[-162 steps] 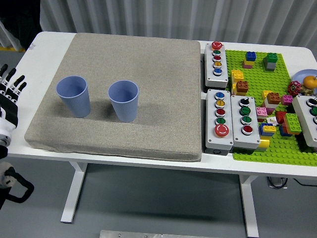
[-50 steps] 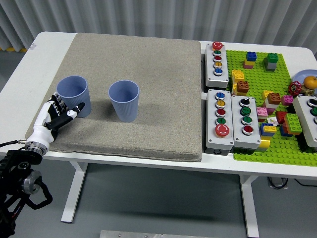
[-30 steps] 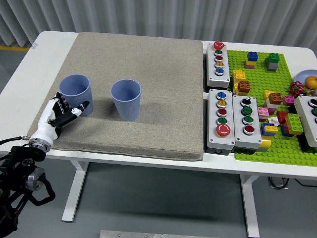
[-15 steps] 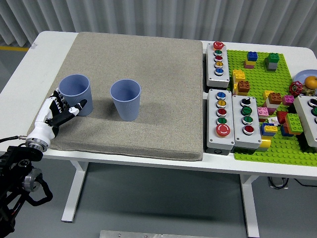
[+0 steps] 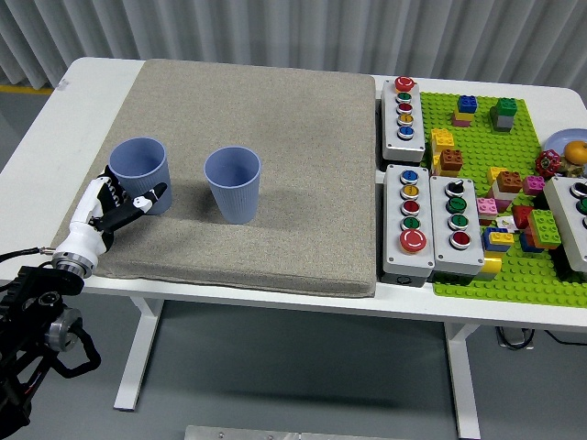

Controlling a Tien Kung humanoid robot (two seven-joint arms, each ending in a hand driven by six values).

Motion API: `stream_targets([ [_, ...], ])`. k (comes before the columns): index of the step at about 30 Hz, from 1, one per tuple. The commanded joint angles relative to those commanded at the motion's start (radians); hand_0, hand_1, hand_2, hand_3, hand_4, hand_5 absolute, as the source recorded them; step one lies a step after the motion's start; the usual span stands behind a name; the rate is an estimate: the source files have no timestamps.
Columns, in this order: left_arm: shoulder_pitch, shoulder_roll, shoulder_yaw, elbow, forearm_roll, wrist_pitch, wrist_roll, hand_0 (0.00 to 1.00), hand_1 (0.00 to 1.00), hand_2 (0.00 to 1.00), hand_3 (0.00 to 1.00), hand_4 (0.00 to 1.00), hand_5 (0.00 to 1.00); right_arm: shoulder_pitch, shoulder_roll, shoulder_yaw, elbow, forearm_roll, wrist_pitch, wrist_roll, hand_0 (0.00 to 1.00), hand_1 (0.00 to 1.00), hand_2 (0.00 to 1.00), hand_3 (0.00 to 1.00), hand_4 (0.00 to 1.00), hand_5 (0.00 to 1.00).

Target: Pick cup pour cup place

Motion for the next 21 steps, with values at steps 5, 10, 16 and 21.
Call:
stream_targets([
  [5,-0.005,0.001,0.002,0.004,0.002,-0.002,0.003,0.998,0.952,0.998,0.998,0.842,0.181,-0.001,0.0,0.0,0.0,-0.001,0.0,0.0,0.709,0.65,0.611,0.577,0.002,0.079],
  [10,-0.013,-0.002,0.005,0.011,-0.001,-0.001,0.003,0.998,0.952,0.998,0.998,0.841,0.181,-0.002,0.0,0.001,0.0,-0.003,0.001,-0.001,0.709,0.65,0.611,0.577,0.002,0.078],
  [16,-0.024,-0.002,0.009,0.018,-0.005,0.0,0.004,0.998,0.952,0.998,0.998,0.84,0.185,-0.002,0.0,-0.002,0.0,0.001,0.0,0.0,0.709,0.649,0.611,0.577,0.002,0.078],
  [21,-0.035,0.014,0.033,0.021,-0.005,-0.001,0.013,0.998,0.952,0.998,0.998,0.841,0.183,-0.002,0.0,-0.003,0.0,0.002,0.001,0.0,0.71,0.649,0.612,0.578,0.002,0.078],
])
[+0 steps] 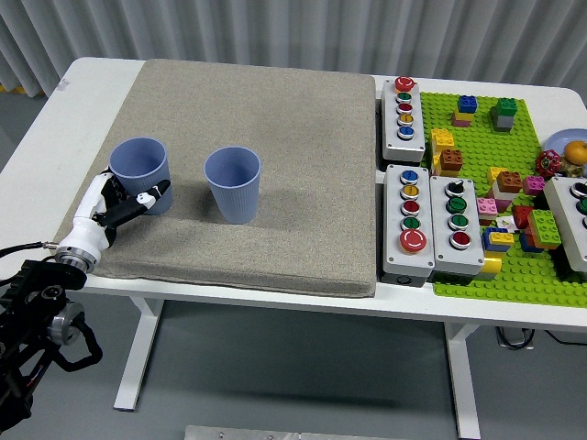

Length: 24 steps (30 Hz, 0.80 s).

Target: Pick cup pour cup place

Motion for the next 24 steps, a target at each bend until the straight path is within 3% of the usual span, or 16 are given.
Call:
stream_targets([
  [7,-0.017,0.013,0.018,0.018,-0.016,0.002,0.0,0.998,0.952,0.998,0.998,0.84,0.185,0.001,0.0,0.001,0.0,-0.002,0.0,-0.001,0.709,0.65,0.612,0.578,0.002,0.077],
  [24,-0.035,0.005,0.026,0.027,-0.015,0.018,-0.004,0.981,0.941,0.998,0.998,0.835,0.193,0.004,0.0,0.001,0.0,-0.001,0.002,-0.001,0.709,0.649,0.611,0.577,0.002,0.078],
])
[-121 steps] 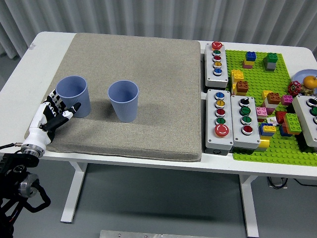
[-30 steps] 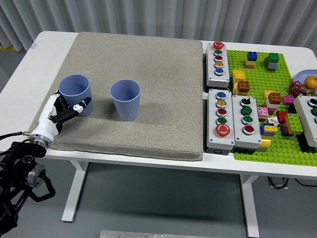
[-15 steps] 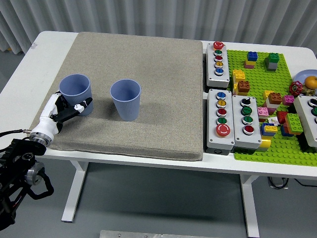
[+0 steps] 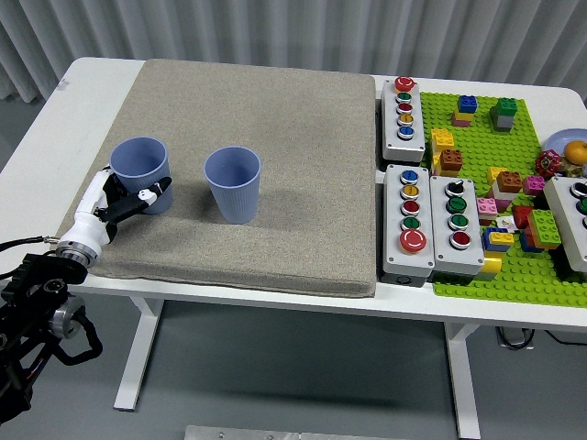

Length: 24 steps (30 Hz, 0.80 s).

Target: Pick cup pour cup place

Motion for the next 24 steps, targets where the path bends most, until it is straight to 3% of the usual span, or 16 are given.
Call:
stream_targets([
  [11,0.003,-0.006,0.007,0.002,0.012,0.025,-0.003,0.967,0.924,0.998,0.998,0.831,0.188,-0.005,0.0,0.001,0.0,-0.004,0.002,-0.001,0.709,0.65,0.612,0.577,0.002,0.081],
  [12,0.003,-0.007,0.007,0.002,0.013,0.026,-0.003,0.872,0.833,0.998,0.956,0.817,0.163,-0.005,0.0,0.002,0.0,-0.005,0.002,-0.001,0.71,0.65,0.612,0.577,0.002,0.077],
  [17,0.002,-0.008,0.011,-0.004,0.012,0.052,-0.009,0.872,0.833,0.998,0.956,0.817,0.163,-0.003,0.0,0.002,0.0,-0.006,0.003,-0.001,0.71,0.65,0.612,0.577,0.002,0.077],
  [18,0.002,-0.008,0.01,-0.005,0.014,0.055,-0.009,0.815,0.768,0.937,0.884,0.814,0.17,-0.003,0.0,0.001,0.0,-0.005,0.002,-0.001,0.709,0.65,0.612,0.577,0.002,0.077],
  [23,0.004,-0.012,0.014,-0.013,0.014,0.078,-0.014,0.815,0.768,0.937,0.884,0.814,0.17,-0.002,0.0,0.0,0.0,-0.004,0.002,-0.001,0.709,0.65,0.612,0.577,0.002,0.077],
  [24,0.004,-0.013,0.016,-0.015,0.014,0.087,-0.017,0.73,0.663,0.754,0.735,0.798,0.15,-0.002,0.0,0.001,0.0,-0.004,0.002,-0.001,0.709,0.65,0.612,0.576,0.002,0.075],
])
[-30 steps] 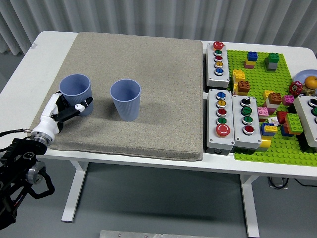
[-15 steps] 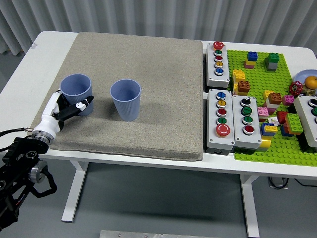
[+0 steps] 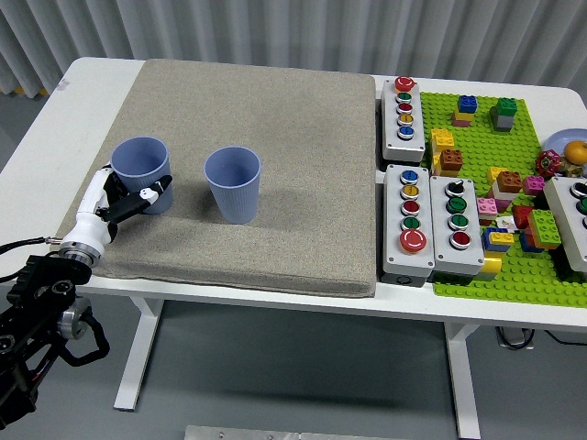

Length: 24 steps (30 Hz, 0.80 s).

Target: Pick cup pour cup place

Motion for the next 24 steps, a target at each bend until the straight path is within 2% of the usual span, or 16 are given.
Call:
stream_targets([
  [5,0.002,-0.002,0.011,-0.011,0.005,0.018,0.0,0.73,0.663,0.754,0.735,0.798,0.15,0.001,0.0,-0.001,0.0,0.0,0.0,-0.001,0.709,0.65,0.612,0.576,0.002,0.075],
  [6,0.003,-0.002,0.012,-0.013,0.006,0.018,0.0,0.694,0.634,0.705,0.677,0.795,0.151,0.001,0.0,-0.001,0.0,0.0,0.0,-0.001,0.71,0.651,0.612,0.576,0.002,0.071],
  [11,0.005,-0.007,0.02,-0.022,0.004,0.03,-0.005,0.694,0.634,0.705,0.677,0.795,0.151,0.002,0.0,0.0,0.0,0.0,-0.001,-0.001,0.71,0.651,0.612,0.576,0.002,0.071],
  [12,0.006,-0.008,0.022,-0.025,0.002,0.034,-0.007,0.631,0.6,0.647,0.607,0.774,0.128,0.002,-0.001,0.0,0.0,0.0,-0.001,-0.001,0.709,0.65,0.612,0.576,0.002,0.071],
  [15,0.008,-0.009,0.023,-0.033,0.001,0.039,-0.01,0.631,0.6,0.647,0.607,0.774,0.128,0.003,-0.001,-0.001,0.0,0.001,-0.001,-0.001,0.709,0.65,0.612,0.576,0.002,0.071],
  [22,0.026,-0.012,0.0,-0.076,0.026,0.052,-0.009,0.606,0.59,0.635,0.602,0.772,0.13,0.003,-0.001,-0.003,0.0,0.003,-0.001,-0.001,0.709,0.65,0.612,0.575,0.002,0.069],
  [24,0.034,-0.008,-0.023,-0.108,0.061,0.065,0.0,0.603,0.583,0.634,0.597,0.765,0.12,0.002,-0.001,0.0,0.0,-0.001,-0.002,-0.001,0.71,0.65,0.612,0.574,0.002,0.069],
])
